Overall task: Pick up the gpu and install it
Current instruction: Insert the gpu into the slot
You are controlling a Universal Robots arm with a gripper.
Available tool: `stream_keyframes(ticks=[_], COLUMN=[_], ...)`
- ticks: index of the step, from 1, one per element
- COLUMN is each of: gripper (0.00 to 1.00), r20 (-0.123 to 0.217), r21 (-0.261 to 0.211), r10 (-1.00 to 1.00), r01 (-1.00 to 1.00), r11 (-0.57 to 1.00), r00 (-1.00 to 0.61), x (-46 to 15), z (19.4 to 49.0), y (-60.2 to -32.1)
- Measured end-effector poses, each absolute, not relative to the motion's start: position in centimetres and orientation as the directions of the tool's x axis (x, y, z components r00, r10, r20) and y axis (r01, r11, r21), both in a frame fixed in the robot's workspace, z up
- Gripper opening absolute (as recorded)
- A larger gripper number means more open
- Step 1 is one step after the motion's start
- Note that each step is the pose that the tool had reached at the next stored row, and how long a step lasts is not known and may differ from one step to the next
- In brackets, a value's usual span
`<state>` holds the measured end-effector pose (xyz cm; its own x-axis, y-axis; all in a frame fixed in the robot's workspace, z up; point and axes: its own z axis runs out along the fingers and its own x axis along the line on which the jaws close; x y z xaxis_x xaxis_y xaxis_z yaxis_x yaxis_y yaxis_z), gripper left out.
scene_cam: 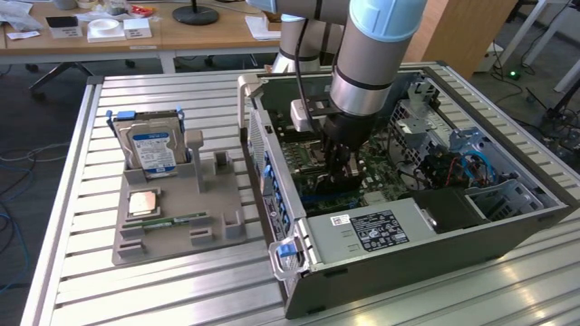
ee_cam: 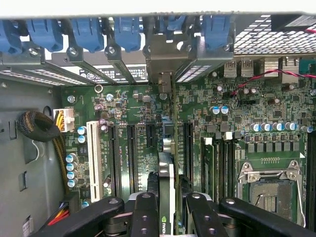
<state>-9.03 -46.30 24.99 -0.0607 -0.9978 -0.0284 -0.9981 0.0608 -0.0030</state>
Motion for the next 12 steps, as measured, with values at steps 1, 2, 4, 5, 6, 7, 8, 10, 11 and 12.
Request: stream_keyframes(ticks=[1,2,4,5,6,7,8,10,11,12], gripper=[0.26,0.26,0.26,0.26,0.26,0.26,0.26,0.26,0.26,0.26], r20=[-0.028,-0.028,-0.028,-0.028,-0.028,-0.028,-0.028,-0.028,-0.028,-0.028], r21=[-0.003,-0.003,-0.003,-0.003,-0.003,-0.003,-0.003,-0.003,-0.003,-0.003], r10=[-0.998,-0.998,-0.998,-0.998,-0.998,-0.998,-0.998,-0.998,-0.998,-0.998], r01=[-0.998,-0.998,-0.998,-0.998,-0.998,-0.998,-0.998,-0.998,-0.998,-0.998], r11=[0.061,0.061,0.061,0.061,0.061,0.061,0.061,0.061,0.061,0.061], r00=[-0.061,-0.061,-0.061,-0.06,-0.06,-0.06,-0.061,-0.061,-0.061,-0.061], x=[-9.03,-9.05,-9.07,-9.07,-9.07,-9.07,-9.08,-9.08,-9.08,-9.08], z=[24.97,24.92,24.89,24.89,24.89,24.89,24.88,24.88,24.88,24.88], y=[-46.3,-46.3,-46.3,-46.3,-46.3,-46.3,-46.3,-46.3,-46.3,-46.3])
